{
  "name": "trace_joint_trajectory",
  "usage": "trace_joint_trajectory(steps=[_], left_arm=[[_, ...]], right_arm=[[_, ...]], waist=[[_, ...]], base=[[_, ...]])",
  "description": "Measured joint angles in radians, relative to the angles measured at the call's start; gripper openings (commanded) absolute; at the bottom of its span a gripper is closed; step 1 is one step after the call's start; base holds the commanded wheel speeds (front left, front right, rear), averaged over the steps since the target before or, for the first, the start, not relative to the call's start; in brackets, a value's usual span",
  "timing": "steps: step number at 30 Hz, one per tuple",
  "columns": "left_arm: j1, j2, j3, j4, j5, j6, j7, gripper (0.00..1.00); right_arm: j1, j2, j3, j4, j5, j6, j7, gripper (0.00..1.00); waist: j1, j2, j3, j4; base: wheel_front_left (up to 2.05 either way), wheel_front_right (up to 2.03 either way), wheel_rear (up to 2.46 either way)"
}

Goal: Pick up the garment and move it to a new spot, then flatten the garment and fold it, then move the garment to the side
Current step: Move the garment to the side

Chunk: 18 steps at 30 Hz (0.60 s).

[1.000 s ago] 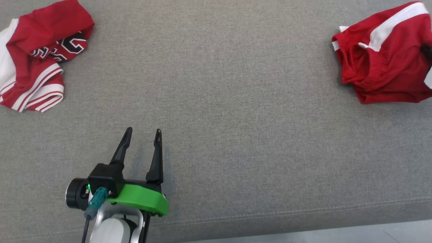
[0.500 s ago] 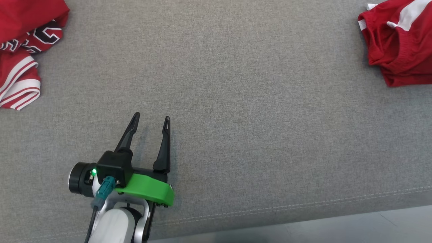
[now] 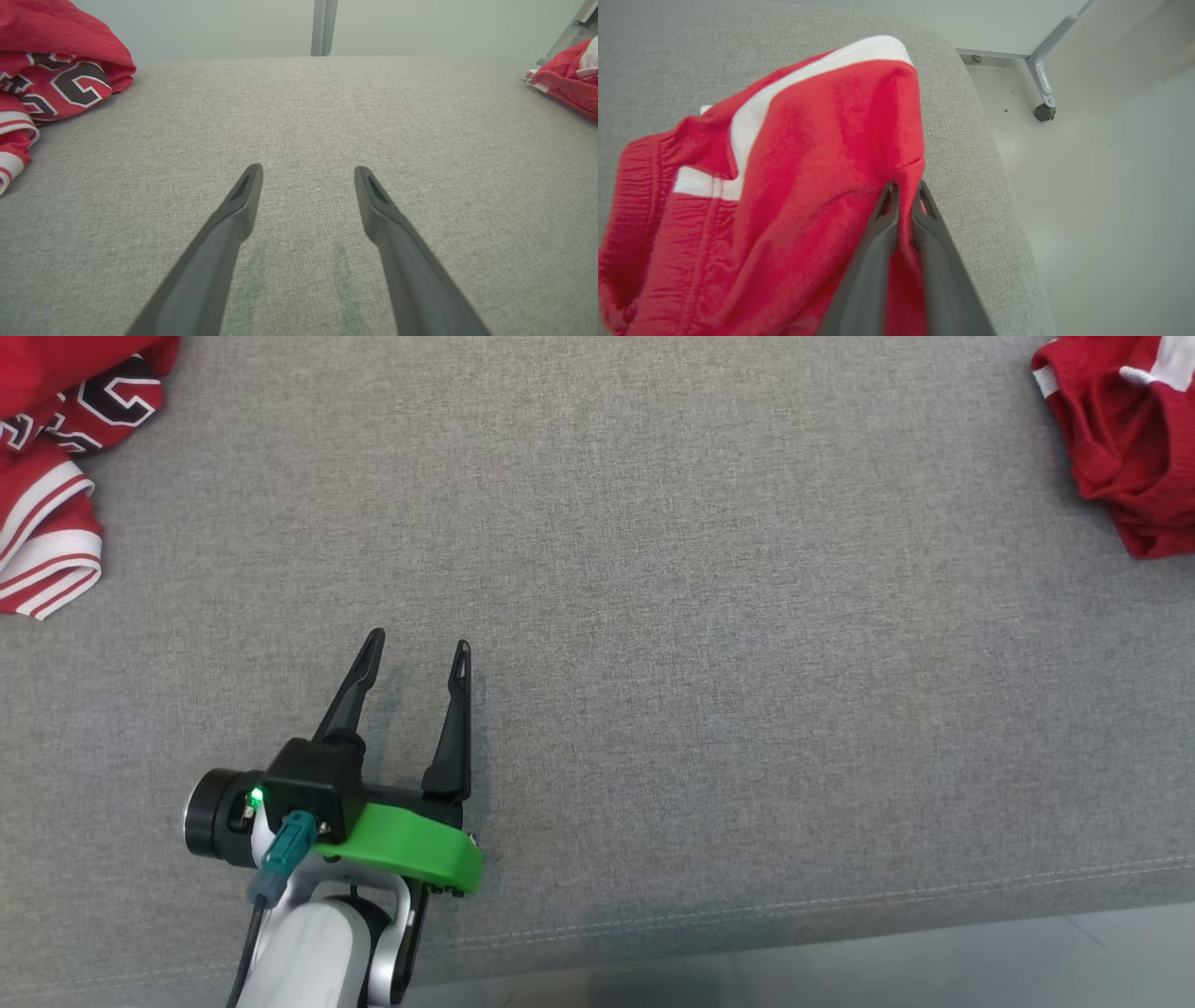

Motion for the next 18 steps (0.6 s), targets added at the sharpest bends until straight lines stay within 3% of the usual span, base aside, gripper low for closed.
trace_joint_trajectory(steps=[1, 2, 4, 8, 18], left_arm=[[0.0, 0.0, -0.001, -0.002, 0.0, 0.0, 0.001, 1.0], [0.0, 0.0, -0.002, -0.004, 0.0, 0.0, 0.003, 1.0], [-0.001, 0.0, -0.002, -0.008, 0.001, 0.0, 0.008, 1.0], [-0.002, 0.0, 0.003, -0.012, 0.004, 0.0, 0.008, 1.0], [-0.003, 0.0, 0.013, 0.0, 0.004, 0.0, 0.002, 1.0]], right_arm=[[0.0, -0.001, 0.0, 0.007, -0.001, -0.009, -0.001, 0.48], [0.0, -0.005, 0.0, 0.016, -0.003, -0.018, -0.01, 0.86], [0.0, -0.019, 0.001, 0.031, -0.012, -0.032, -0.021, 1.0], [0.0, -0.022, -0.002, 0.043, -0.017, -0.06, -0.047, 1.0], [0.0, 0.042, -0.023, 0.033, -0.006, -0.059, -0.152, 1.0]], waist=[[0.0, 0.0, 0.001, -0.001], [0.0001, 0.0, 0.002, -0.001], [0.0001, 0.0, 0.004, -0.002], [0.0001, 0.0, 0.009, -0.009], [0.0, 0.0, -0.014, -0.028]], base=[[0.0, 0.0, 0.0], [0.0, 0.0, 0.0], [0.0, 0.0, 0.0], [0.0, 0.0, 0.0], [0.0, 0.0, 0.0]])
